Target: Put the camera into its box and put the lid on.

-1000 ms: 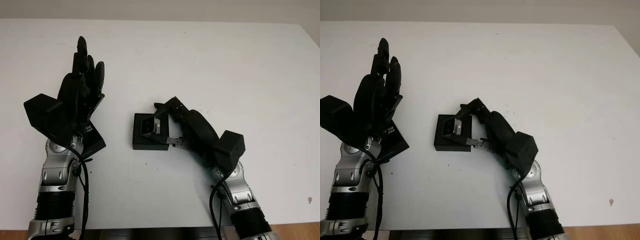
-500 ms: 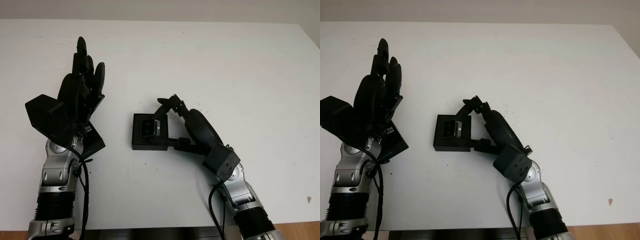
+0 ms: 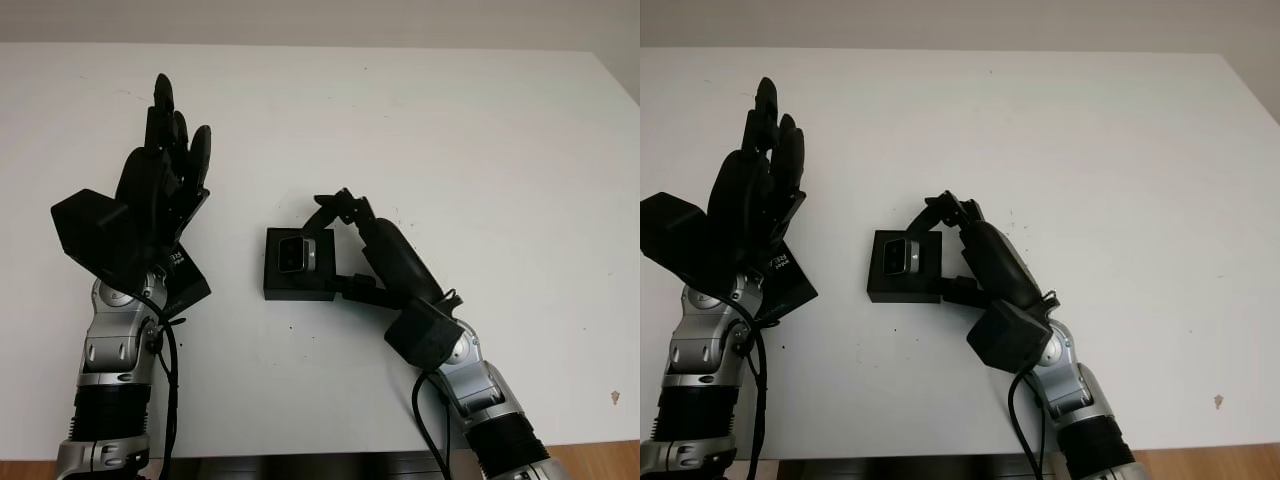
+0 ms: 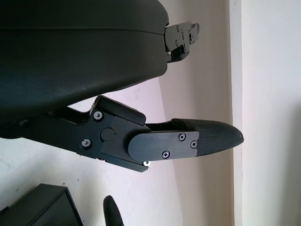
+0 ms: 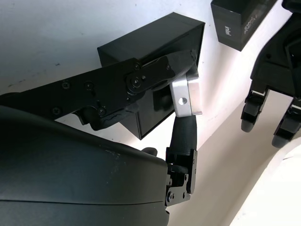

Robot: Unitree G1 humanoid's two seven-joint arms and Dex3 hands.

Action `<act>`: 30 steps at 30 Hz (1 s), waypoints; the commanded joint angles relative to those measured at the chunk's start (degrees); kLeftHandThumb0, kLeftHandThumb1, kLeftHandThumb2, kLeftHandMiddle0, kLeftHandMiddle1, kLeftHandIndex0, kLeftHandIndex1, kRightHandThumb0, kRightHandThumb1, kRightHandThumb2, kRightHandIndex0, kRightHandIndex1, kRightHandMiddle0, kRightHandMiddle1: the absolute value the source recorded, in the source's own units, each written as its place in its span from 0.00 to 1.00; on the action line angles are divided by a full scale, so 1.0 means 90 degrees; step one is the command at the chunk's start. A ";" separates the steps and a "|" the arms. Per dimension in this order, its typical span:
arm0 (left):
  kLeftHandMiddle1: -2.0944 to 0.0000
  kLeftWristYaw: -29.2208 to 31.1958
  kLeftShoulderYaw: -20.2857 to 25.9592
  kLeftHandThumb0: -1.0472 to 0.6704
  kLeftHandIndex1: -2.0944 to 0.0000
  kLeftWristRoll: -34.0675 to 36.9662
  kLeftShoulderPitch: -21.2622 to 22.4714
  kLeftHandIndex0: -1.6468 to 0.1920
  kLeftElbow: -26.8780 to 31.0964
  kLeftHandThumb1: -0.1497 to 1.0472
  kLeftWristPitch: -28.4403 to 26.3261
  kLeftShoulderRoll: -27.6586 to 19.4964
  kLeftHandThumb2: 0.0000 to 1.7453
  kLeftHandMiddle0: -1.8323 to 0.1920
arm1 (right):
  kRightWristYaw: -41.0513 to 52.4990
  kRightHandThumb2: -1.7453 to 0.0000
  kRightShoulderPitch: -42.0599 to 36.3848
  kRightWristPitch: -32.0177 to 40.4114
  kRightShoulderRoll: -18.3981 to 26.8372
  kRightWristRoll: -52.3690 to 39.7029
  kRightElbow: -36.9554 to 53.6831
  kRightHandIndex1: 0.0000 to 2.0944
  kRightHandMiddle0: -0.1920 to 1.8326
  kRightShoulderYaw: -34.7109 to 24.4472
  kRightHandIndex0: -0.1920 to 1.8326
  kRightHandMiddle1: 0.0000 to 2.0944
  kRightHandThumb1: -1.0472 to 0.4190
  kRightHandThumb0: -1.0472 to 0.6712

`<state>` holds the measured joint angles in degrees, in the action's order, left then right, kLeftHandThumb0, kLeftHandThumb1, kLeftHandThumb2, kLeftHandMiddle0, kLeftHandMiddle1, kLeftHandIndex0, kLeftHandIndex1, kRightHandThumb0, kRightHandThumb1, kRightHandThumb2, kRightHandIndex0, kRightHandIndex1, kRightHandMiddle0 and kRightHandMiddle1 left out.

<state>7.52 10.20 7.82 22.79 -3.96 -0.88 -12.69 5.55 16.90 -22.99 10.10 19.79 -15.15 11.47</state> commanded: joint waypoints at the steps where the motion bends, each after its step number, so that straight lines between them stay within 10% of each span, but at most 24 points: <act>1: 1.00 0.0029 -0.0024 0.13 1.00 -0.0037 -0.0033 1.00 0.0007 1.00 0.0077 -0.0041 0.28 1.00 | 0.0094 0.97 -0.0152 0.0108 0.0119 0.0095 0.0044 0.40 0.11 0.0117 0.00 0.72 0.01 0.37; 23: 1.00 0.0009 0.0002 0.14 1.00 0.0010 -0.0033 1.00 0.0006 1.00 0.0084 -0.0007 0.27 1.00 | 0.0707 0.97 -0.0274 0.0728 0.0469 0.0145 0.1111 0.10 0.00 0.0269 0.00 0.46 0.05 0.34; 30: 1.00 0.0044 0.0010 0.15 1.00 0.0030 -0.0035 1.00 0.0028 1.00 0.0060 -0.0010 0.28 1.00 | 0.0908 0.96 -0.0203 0.0628 0.0741 0.0191 0.1291 0.00 0.00 0.0256 0.00 0.18 0.03 0.27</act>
<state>7.74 10.21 7.90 22.79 -4.03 -0.56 -12.59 13.75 15.24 -16.17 15.62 21.22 -4.91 13.77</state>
